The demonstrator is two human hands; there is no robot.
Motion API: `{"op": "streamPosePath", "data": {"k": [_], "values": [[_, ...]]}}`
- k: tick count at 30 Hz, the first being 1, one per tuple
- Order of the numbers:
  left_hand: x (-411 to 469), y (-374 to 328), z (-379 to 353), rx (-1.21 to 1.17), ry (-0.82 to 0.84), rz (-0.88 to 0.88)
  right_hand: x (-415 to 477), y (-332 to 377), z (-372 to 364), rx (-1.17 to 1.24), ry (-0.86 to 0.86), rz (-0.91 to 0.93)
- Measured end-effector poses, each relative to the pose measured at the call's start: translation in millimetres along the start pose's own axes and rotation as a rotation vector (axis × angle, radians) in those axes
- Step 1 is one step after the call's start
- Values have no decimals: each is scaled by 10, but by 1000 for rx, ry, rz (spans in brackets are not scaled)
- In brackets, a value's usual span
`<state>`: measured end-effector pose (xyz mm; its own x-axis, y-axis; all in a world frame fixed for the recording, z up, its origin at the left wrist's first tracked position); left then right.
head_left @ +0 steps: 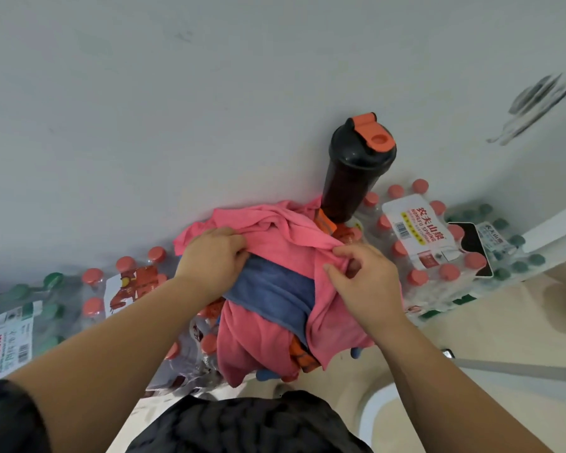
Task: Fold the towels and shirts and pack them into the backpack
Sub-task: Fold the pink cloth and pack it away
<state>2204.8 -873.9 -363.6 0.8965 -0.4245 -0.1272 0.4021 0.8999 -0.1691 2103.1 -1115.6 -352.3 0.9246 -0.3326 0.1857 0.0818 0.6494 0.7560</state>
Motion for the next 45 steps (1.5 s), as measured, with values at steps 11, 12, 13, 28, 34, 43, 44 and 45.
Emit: {"op": "streamPosePath", "data": {"k": [11, 12, 13, 28, 34, 43, 44, 45], "values": [[-454, -758, 674, -336, -178, -389, -111, 905, -133, 326, 309, 143], [-490, -743, 749, -388, -189, -372, -100, 946, -79, 331, 281, 153], [-527, -713, 816, -450, -178, -329, -93, 981, -23, 324, 251, 166], [-1738, 378, 1719, -536, -424, -91, -676, 1399, 71, -32, 36, 296], [-2552, 1139, 1721, -562, -548, 74, -1144, 1411, -454, -163, 241, 213], [-3597, 1975, 1298, -685, -554, 211, -2145, 1205, -1188, -210, 473, -50], [-3650, 2039, 1249, -686, -520, 225, -2199, 1230, -1156, -155, 474, -78], [-3694, 2088, 1215, -685, -488, 234, -2225, 1276, -1089, -93, 459, -109]]}}
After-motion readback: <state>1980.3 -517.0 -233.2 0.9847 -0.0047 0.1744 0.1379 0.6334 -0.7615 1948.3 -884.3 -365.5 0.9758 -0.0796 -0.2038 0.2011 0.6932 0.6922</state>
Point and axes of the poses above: each hand's wrist, its own x-axis towards the middle knuckle, its own z-axis out of the back of the hand, y = z × x, the point moved 9 cm from there along x, towards the middle knuckle
